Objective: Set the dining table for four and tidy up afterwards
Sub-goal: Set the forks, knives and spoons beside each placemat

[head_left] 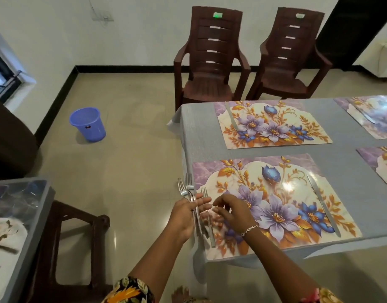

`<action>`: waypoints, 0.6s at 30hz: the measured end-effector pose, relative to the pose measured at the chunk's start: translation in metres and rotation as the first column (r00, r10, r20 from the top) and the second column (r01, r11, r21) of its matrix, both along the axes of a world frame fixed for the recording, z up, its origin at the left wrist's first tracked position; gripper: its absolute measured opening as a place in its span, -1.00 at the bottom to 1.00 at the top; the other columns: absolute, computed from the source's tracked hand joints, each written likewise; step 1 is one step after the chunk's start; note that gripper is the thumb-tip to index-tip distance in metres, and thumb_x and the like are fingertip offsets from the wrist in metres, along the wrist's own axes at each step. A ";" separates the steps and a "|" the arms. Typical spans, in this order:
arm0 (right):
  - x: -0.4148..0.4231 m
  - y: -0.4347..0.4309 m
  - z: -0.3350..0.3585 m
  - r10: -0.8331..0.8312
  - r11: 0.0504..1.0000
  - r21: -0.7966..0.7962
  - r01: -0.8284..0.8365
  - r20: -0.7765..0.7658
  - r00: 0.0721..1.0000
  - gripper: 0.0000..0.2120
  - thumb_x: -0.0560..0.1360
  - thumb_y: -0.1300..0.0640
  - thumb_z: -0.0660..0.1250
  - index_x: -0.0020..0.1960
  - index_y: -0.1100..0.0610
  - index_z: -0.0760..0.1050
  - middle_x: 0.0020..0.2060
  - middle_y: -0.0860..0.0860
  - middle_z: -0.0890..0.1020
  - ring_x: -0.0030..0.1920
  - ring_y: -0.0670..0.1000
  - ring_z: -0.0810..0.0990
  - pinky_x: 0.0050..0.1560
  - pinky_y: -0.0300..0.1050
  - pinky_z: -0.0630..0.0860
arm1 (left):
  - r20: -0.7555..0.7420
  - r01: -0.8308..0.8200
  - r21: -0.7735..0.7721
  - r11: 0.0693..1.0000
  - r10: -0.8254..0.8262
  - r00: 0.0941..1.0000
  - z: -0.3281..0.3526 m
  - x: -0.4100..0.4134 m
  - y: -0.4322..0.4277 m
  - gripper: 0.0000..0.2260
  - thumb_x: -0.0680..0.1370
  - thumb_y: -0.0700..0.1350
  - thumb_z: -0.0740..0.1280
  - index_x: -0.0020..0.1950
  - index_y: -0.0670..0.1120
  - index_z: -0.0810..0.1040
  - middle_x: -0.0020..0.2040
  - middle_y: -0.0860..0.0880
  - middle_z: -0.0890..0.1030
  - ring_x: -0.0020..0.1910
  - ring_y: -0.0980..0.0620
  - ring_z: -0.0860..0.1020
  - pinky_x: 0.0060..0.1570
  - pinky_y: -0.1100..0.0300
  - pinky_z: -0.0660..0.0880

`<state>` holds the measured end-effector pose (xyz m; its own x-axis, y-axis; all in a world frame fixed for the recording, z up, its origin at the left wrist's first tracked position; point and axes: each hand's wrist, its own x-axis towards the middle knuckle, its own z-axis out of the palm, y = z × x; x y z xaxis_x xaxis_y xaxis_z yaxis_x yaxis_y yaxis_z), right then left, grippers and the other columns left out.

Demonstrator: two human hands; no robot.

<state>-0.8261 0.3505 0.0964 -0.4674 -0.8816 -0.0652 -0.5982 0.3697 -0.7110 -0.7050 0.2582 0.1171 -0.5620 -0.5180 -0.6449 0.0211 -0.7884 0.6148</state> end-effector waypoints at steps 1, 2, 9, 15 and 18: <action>-0.002 0.003 0.001 -0.018 1.000 -0.018 0.019 0.030 0.999 -0.94 0.45 0.25 0.37 -0.09 0.21 0.57 -0.31 -0.12 0.53 -0.29 -0.12 0.49 -0.15 -0.12 0.48 | -0.025 0.012 -0.005 1.000 -0.012 1.000 0.002 -0.006 0.003 -0.82 0.59 -0.36 0.09 0.11 -0.27 0.45 -0.11 -0.19 0.64 -0.28 -0.01 0.66 -0.34 0.20 0.59; -0.005 0.006 0.003 -0.053 0.998 -0.028 0.054 0.058 0.997 -0.96 0.45 0.26 0.37 -0.11 0.21 0.57 -0.30 -0.08 0.56 -0.27 -0.07 0.53 -0.15 -0.12 0.50 | -0.045 0.016 -0.006 1.000 -0.017 0.999 0.003 -0.013 0.006 -0.82 0.59 -0.37 0.09 0.10 -0.29 0.45 -0.09 -0.20 0.64 -0.26 -0.01 0.67 -0.31 0.20 0.60; -0.058 0.058 0.015 -0.242 0.963 -0.064 0.261 0.219 0.945 -0.71 0.40 0.27 0.43 -0.34 -0.06 0.47 -0.44 -0.13 0.54 -0.40 -0.19 0.49 -0.25 -0.17 0.45 | -0.078 0.121 0.025 0.992 -0.119 0.990 0.013 -0.087 0.049 -0.82 0.58 -0.33 0.16 -0.10 -0.21 0.55 -0.28 -0.10 0.68 -0.33 -0.01 0.65 -0.37 0.17 0.58; -0.139 0.126 0.027 -0.337 0.934 -0.044 0.353 0.213 0.917 -0.77 0.38 0.29 0.43 -0.34 0.03 0.51 -0.43 -0.13 0.55 -0.38 -0.22 0.52 -0.21 -0.24 0.46 | -0.105 0.245 0.021 0.969 -0.242 0.965 0.017 -0.185 0.118 -0.83 0.58 -0.33 0.16 -0.08 -0.24 0.55 -0.31 -0.11 0.68 -0.37 -0.02 0.64 -0.42 0.18 0.59; -0.188 0.169 0.031 -0.386 0.919 0.002 0.395 0.211 0.898 -0.66 0.39 0.28 0.43 -0.42 -0.07 0.45 -0.47 -0.18 0.52 -0.43 -0.24 0.50 -0.27 -0.35 0.41 | -0.114 0.294 0.023 0.956 -0.289 0.950 0.016 -0.235 0.160 -0.85 0.58 -0.31 0.19 -0.03 -0.24 0.56 -0.29 -0.11 0.68 -0.37 -0.02 0.64 -0.43 0.19 0.57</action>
<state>-1.0139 0.5193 0.1271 -0.7551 -0.6347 -0.1640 -0.2531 0.5130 -0.8202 -0.9404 0.4179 0.1333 -0.7521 -0.2969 -0.5884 -0.1486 -0.7934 0.5903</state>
